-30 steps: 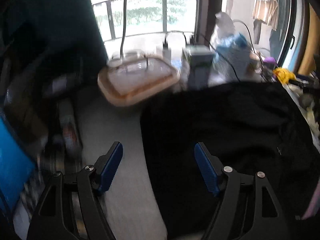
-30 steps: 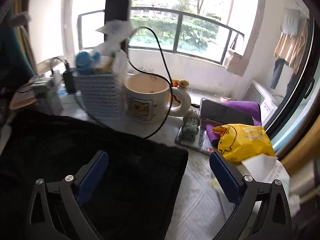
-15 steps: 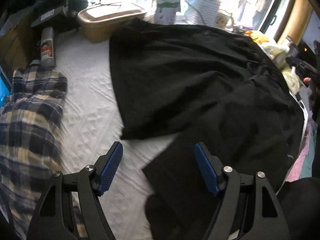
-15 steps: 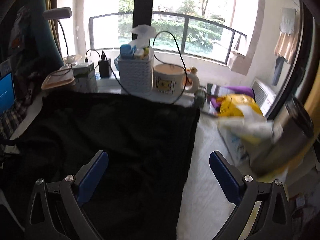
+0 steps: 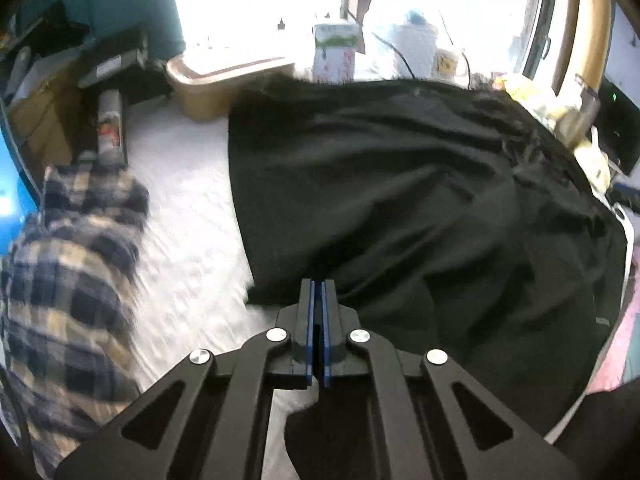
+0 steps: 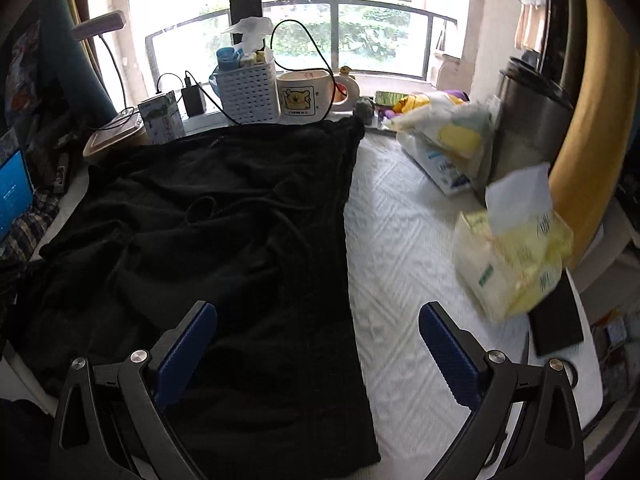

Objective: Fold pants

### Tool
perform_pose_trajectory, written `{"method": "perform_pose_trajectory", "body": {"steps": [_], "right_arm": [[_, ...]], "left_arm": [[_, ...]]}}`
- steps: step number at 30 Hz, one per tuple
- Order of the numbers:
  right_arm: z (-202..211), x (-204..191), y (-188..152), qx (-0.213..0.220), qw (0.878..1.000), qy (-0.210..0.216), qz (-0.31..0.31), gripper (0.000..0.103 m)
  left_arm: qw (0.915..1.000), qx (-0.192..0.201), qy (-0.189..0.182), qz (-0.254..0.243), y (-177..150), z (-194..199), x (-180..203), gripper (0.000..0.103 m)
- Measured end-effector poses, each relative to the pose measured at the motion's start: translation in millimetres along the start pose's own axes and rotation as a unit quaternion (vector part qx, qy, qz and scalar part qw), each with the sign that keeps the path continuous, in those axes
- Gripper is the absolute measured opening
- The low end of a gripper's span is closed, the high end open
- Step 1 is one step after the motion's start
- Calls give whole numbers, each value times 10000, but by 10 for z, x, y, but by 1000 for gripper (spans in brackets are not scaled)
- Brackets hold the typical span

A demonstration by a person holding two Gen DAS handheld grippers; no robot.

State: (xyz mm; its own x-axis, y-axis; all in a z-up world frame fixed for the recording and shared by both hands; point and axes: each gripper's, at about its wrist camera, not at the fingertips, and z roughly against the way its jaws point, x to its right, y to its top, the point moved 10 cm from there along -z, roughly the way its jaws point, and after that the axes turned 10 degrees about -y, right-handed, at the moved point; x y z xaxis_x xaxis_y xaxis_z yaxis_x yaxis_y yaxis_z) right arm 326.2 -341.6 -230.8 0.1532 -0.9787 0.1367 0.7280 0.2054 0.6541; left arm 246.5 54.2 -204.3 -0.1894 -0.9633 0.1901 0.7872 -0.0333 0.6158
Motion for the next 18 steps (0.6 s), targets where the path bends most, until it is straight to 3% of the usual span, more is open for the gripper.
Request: {"method": "perform_pose_trajectory", "body": {"steps": [6,12,18], "right_arm": [[40,-2,-51,3,10000,-2,25,102],[28,39,-48,8,10000,-2,-75,102],[-30,-34,51,67,9999,64,-52,102]], "left_arm": [[9996,106,25,-253,210,77,-16,1],[9991,351,189,-113,319,184,-178,1],[9968,742,305,-23,671,125,-339,1]]}}
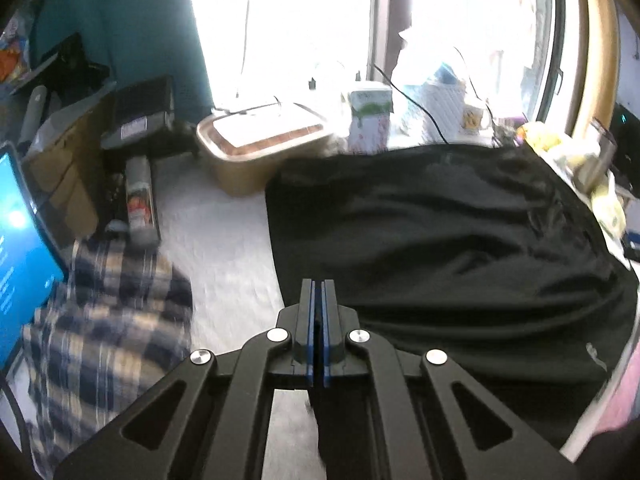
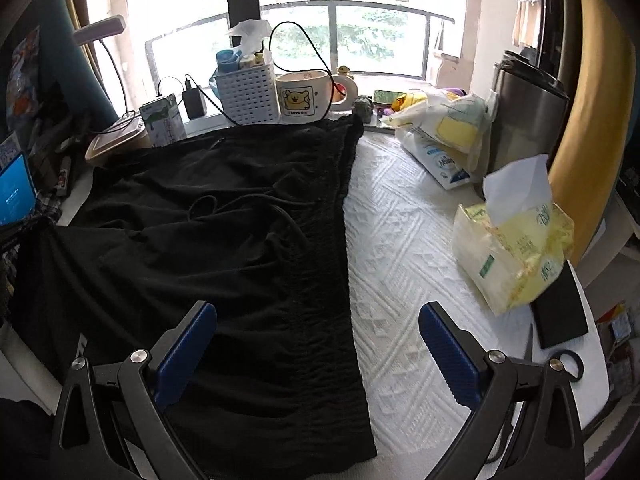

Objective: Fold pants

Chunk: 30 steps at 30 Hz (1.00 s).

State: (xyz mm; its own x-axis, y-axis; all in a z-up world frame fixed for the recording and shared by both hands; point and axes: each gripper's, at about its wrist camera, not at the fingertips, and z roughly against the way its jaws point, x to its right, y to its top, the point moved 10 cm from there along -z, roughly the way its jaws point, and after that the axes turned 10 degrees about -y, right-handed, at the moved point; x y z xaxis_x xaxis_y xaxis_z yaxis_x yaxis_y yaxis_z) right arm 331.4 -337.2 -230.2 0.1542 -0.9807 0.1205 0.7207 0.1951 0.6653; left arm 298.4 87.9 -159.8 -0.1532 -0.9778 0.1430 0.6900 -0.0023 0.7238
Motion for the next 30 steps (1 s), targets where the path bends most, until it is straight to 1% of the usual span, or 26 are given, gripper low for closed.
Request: {"method": "perform_pose_trajectory", "body": {"steps": [2,4,6,7,8,9,10,11,13,16,17,19,21,24,25,27,29,30], "right_arm": [[-16,-22,38,25,10000,21,-17,102],[-31,-47,60,38,10000,57,-33,102],[-40,-75,51,25,10000,79,-28,102],[-28,-93,31,32,9999,100,-10,102],[-14,-102,10,44,9999,111,4,102],[4,-104,-15,60,9999,121,17,102],[27,-96,-63,71,9999,127,21,102],[38,-85,-96,68,9999,122,13,102],[52,-43,-175,41,10000,84,-35,102],[76,40,-301,-7,9999,8,-136,102],[93,68,-344,-12,9999,-22,-168,102],[126,108,-410,-7,9998,-73,-203,102],[154,134,-453,19,9997,-97,-213,102],[207,184,-526,36,9996,-132,-240,102],[227,195,-556,39,9996,-149,-223,102],[236,213,-617,-16,9997,-198,-165,102],[231,249,-706,-133,9991,-392,-46,102],[239,261,-729,-145,9990,-415,-30,102]], "left_arm": [[9999,64,-24,112,124,-119,-83,1],[9996,44,-53,265,211,-233,-162,2],[9989,63,-128,454,246,-236,-214,2],[9985,41,-149,525,245,-193,-244,6],[9985,36,-123,530,225,-125,-265,24],[9986,58,-65,517,193,-36,-287,40],[9986,108,-7,527,148,77,-309,66],[9981,208,12,574,70,238,-330,71],[9983,163,-22,568,-113,435,-317,71],[9991,37,24,416,-458,696,-228,71],[9992,-44,-58,391,-584,755,-153,71],[9985,-260,-341,327,-862,830,63,71],[9971,-454,-596,115,-1118,878,298,71],[9936,-574,-969,1,-1331,911,540,71],[9929,-586,-1026,-92,-1379,914,612,71],[9928,-630,-983,-257,-1434,885,691,71],[9914,-675,-1081,-302,-1471,839,760,72],[9907,-690,-1129,-323,-1480,825,794,73]]}}
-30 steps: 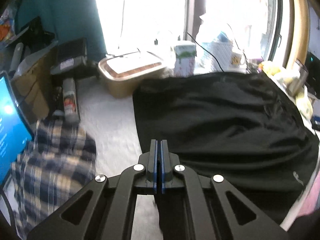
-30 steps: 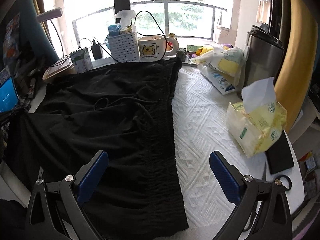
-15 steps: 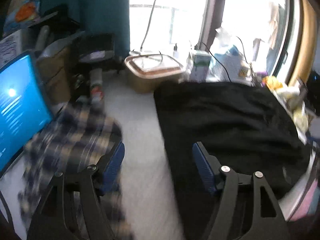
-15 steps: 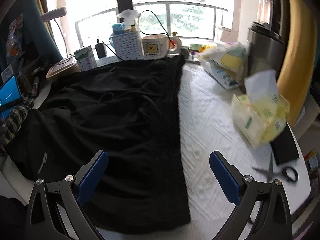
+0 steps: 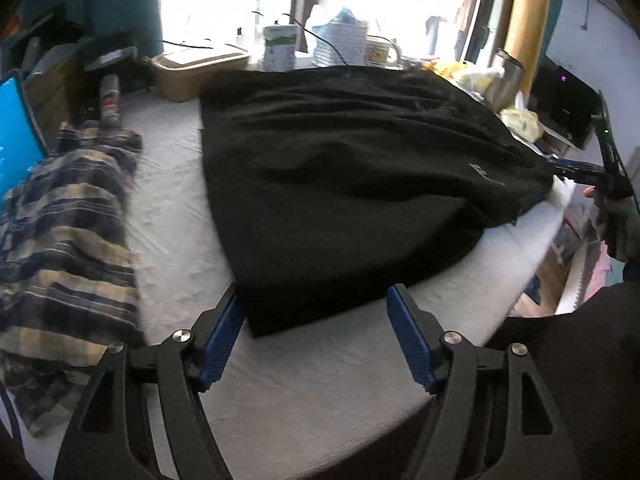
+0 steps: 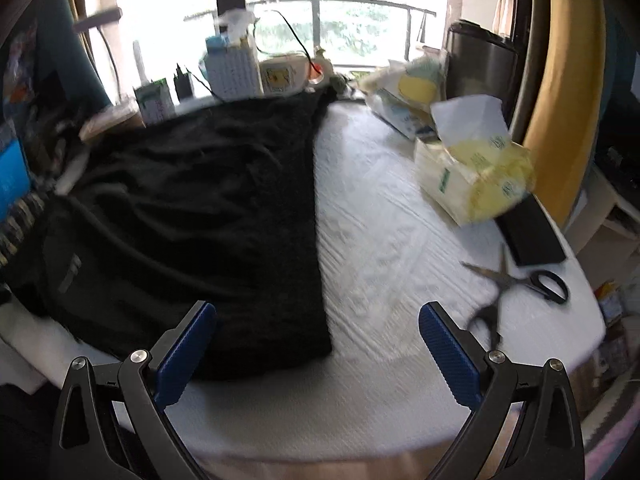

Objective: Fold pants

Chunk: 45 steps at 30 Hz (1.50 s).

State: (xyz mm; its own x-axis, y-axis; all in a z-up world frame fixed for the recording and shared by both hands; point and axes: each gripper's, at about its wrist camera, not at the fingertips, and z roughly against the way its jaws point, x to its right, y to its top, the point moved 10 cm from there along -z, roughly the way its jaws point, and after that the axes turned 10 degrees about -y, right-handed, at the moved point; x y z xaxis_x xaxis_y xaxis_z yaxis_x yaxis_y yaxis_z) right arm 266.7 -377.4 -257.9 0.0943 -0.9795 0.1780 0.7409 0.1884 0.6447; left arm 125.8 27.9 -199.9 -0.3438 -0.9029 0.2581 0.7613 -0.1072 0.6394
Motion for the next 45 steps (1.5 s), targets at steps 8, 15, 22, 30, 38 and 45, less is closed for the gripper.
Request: {"method": "perform_pose_trajectory", "body": {"steps": [8,15,22,30,38,45], "right_arm": [[25,-95,-95,20,9991,286,305,102],[-110,-352,-88,51,9975,553,435,61],[79,-324,15,319,9975,577,259,43],[643,-273,241,765,9955,516,216,43],[680,-190,267,704,9955,609,-174,43],[98,-166,-202,-199,9985,473,-166,43]], "left_arm": [[9997,42,220,13,104,-195,-39,80],[9975,74,684,-175,120,-188,-57,17],[9979,261,589,-12,119,65,-40,1],[9957,793,465,150,304,732,-37,1],[9925,1023,565,363,323,963,-225,1],[9987,-241,281,362,-164,294,-200,1]]}}
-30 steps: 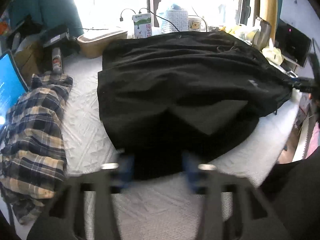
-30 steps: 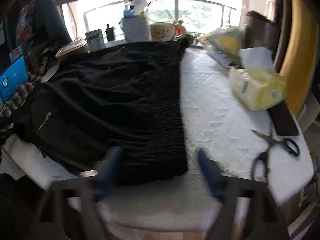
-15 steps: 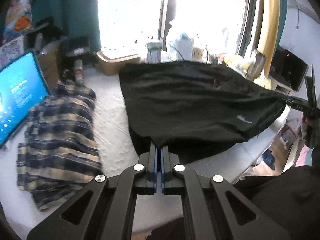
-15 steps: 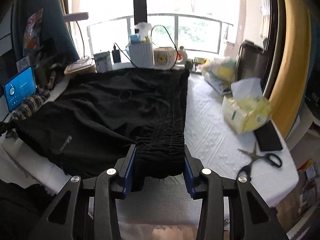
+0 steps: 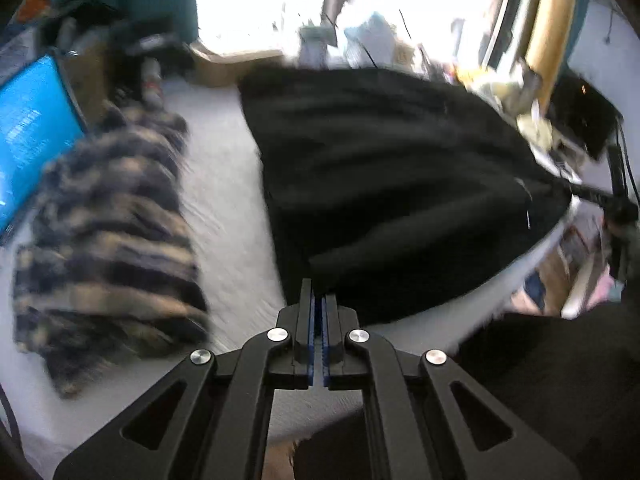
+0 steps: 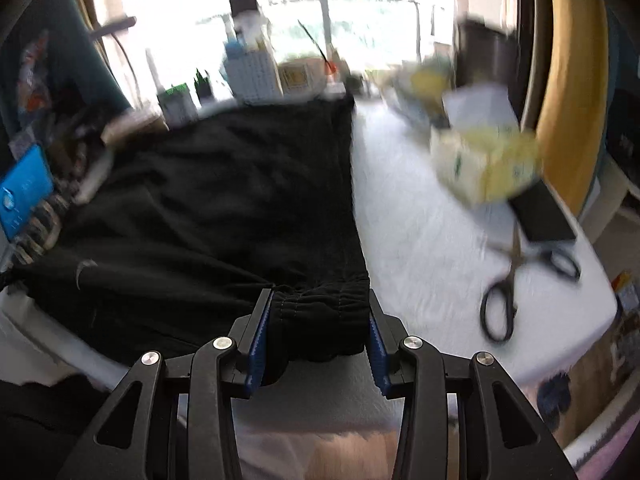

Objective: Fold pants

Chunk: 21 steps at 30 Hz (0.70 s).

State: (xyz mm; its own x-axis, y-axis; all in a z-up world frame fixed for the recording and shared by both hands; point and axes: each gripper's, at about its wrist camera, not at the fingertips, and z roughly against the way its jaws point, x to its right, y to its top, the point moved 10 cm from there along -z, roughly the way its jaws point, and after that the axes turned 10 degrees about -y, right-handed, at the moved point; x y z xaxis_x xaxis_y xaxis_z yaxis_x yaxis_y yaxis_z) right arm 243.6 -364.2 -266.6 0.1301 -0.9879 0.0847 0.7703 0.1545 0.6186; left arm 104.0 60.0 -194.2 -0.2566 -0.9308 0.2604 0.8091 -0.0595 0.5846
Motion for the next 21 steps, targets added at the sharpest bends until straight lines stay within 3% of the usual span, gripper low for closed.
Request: {"method": "perform_pose_trajectory", "body": {"steps": [5,13,15,16,17,19,21], "right_arm": [[54,38,-136,-28,9999,39,137,44],[190,42,-156,206,9985,-130,489,50],[258,71,-160,320,9976,-219,567,62],[300,92,-148,413,9968,-311,610,81],[359,137,-137,534,9957,-421,637,93],[443,213,-136,635,9949,-490,618,94],[473,263,-147,650,9947,-531,601,94]], "left_arm": [[9994,-227,-256,-102,-159,-23,100,1],[9991,-88,-370,-207,-259,192,190,1],[9990,93,-384,-199,-222,250,193,1],[9989,172,-384,-199,-204,280,185,2],[9989,254,-341,-215,-180,312,172,2],[9986,403,-155,-300,-140,361,141,3],[9979,535,-28,-363,-107,396,128,19]]}}
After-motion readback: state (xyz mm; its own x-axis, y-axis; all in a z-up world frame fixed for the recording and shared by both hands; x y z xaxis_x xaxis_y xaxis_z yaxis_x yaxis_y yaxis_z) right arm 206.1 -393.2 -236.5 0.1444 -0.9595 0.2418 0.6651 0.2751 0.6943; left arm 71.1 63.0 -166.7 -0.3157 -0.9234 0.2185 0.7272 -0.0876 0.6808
